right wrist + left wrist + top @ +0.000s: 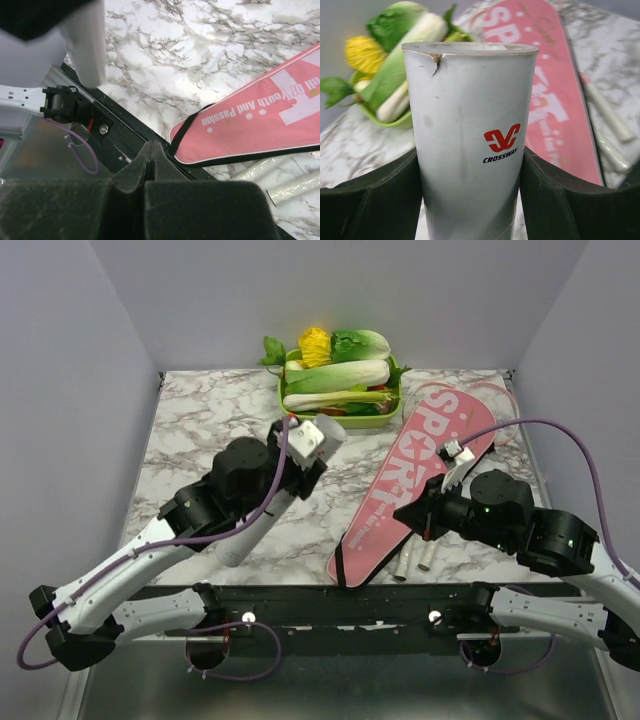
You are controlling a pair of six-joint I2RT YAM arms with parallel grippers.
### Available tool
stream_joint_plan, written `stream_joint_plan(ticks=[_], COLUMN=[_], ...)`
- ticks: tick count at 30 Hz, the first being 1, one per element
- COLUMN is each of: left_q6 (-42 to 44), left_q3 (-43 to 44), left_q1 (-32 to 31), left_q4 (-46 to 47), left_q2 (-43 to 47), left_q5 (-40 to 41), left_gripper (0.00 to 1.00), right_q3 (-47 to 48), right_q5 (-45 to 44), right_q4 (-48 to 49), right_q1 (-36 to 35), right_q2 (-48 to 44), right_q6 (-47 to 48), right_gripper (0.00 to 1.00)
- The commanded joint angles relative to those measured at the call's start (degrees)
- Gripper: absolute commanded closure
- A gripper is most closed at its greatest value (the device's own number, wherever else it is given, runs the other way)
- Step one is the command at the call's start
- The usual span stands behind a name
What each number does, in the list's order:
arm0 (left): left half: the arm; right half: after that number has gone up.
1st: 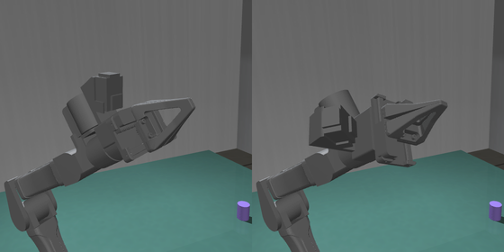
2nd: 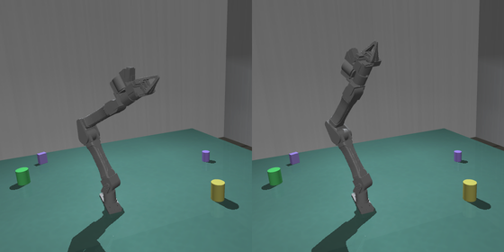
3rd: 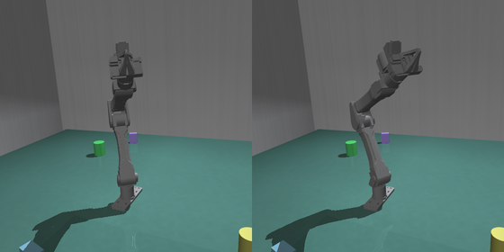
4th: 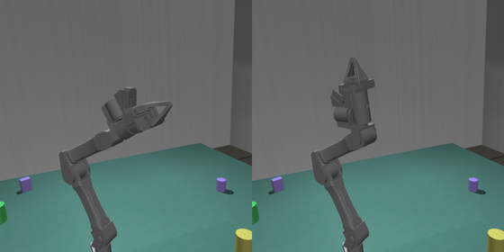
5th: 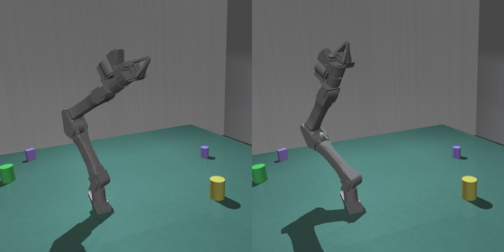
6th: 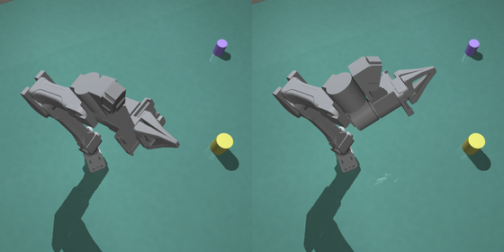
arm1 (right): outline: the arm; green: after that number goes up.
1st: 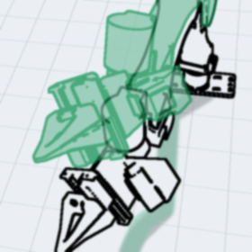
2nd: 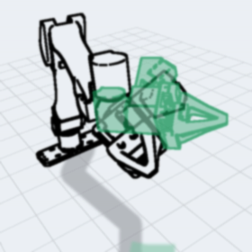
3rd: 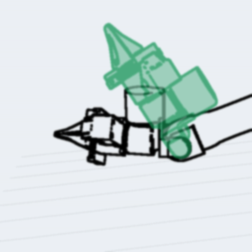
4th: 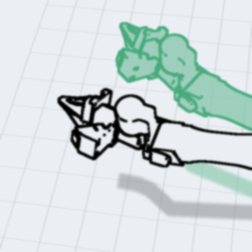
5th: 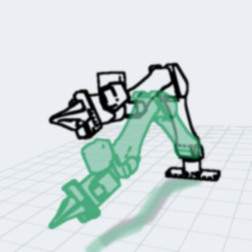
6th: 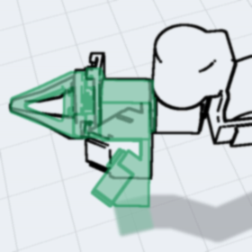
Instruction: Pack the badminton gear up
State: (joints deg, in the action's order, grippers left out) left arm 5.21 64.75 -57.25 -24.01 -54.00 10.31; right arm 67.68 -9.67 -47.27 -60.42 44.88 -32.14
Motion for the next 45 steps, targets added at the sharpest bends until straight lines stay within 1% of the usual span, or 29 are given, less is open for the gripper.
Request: stream_joint_plan(ticks=[1,2,4,5,7,8,10,12,14,16,20,21,22,24,25,26,27,28,29,31,32,33,35,40,45], left_q6=[4.63,5.5,6.56,6.13,4.9,4.46,3.67,2.96,2.44,2.52,3.23,2.35,1.3,-1.25,-1.87,-3.0,-3.45,-4.06,-4.24,-4.69,-4.69,-4.51,-4.6,-5.99,-8.38], left_q3=[7.65,8.45,11.17,11.97,13.29,13.38,13.82,15.4,17.42,18.3,19.8,19.89,19.97,20.85,21.29,21.82,21.65,21.12,20.51,19.72,18.84,18.75,19.01,20.32,21.2], left_q1=[13.72,19.23,24.27,28.99,33.5,34.74,38.08,42.11,44.59,47.48,51.18,52.06,53.03,56.01,56.72,58.64,59.18,59.62,59.71,60.15,60.33,60.5,61.56,62.88,62.0], left_q4=[-2.53,-2.62,-3.84,-4.11,-3.33,-2.54,-0.96,-1.82,-3.32,-4.02,-4.38,-3.77,-2.98,-2.88,-3.41,-3.41,-3.15,-1.93,-1.48,0.0,0.54,0.72,0.72,1.16,1.34], left_q2=[-6.54,-7.78,-10.76,-13.82,-16.39,-18.4,-20.61,-25.17,-29.99,-33.0,-40.46,-41.53,-42.76,-47.06,-48.56,-51.27,-52.25,-53.22,-54.71,-55.77,-56.21,-56.3,-56.66,-53.59,-44.19], left_q5=[-4.48,-5.46,-7.22,-8.71,-13.79,-15.65,-15.14,-17.24,-18.3,-19.09,-17.96,-17.78,-19.26,-20.67,-22.68,-23.48,-23.84,-24.1,-23.76,-21.83,-20.86,-20.24,-19.71,-19.62,-21.38], left_gripper=[1.0,1.0,1.0,1.0,1.0,1.0,1.0,1.0,1.0,1.0,1.0,1.0,0.99,0.96,0.95,0.93,0.9,0.89,0.89,0.82,0.72,0.03,0.01,0.01,0.01], right_q3=[-2.55,-3.08,-4.56,-5.18,-7.02,-7.73,-8.7,-9.85,-10.29,-10.73,-11.78,-12.13,-12.74,-13.45,-14.06,-14.33,-14.59,-14.86,-15.29,-15.56,-15.65,-15.74,-15.82,-17.14,-17.76], right_q5=[-1.84,-1.84,-1.58,-1.4,-0.18,0.18,1.05,1.41,2.64,4.04,6.15,6.42,6.68,7.56,7.74,7.91,7.65,7.48,7.21,6.95,6.86,6.86,7.12,7.74,8.53], right_q4=[-1.69,-1.6,-1.08,-0.73,0.15,0.42,1.47,2.0,2.88,3.84,5.34,5.69,5.87,6.39,6.4,6.22,6.13,5.96,5.96,5.96,5.96,5.96,6.39,7.8,8.95], right_q1=[-0.4,-0.31,-0.4,-0.4,-0.4,-0.31,-0.4,-0.4,-0.31,-0.4,-0.4,-0.31,-0.4,-0.31,-0.4,-0.31,-0.31,-0.4,-0.4,-0.4,-0.31,-0.4,-0.4,-0.4,-0.4], right_q2=[-0.67,-1.02,-1.38,-1.46,-1.2,-0.77,-0.33,0.38,0.91,1.7,2.49,2.49,2.49,2.31,2.23,1.79,1.7,1.44,1.0,0.73,0.82,0.99,1.26,1.87,2.75], right_q6=[-0.55,-0.64,-0.9,-0.99,-1.43,-1.69,-2.13,-2.84,-3.45,-4.16,-5.39,-5.82,-6.18,-6.79,-6.88,-7.06,-7.23,-7.41,-7.5,-7.5,-7.59,-7.67,-7.85,-8.2,-7.85], right_gripper=[0.99,0.99,0.99,0.99,0.99,0.99,0.99,0.99,0.99,0.99,0.99,0.97,0.93,0.9,0.85,0.82,0.8,0.77,0.76,0.74,0.73,0.73,0.69,0.67,0.67])
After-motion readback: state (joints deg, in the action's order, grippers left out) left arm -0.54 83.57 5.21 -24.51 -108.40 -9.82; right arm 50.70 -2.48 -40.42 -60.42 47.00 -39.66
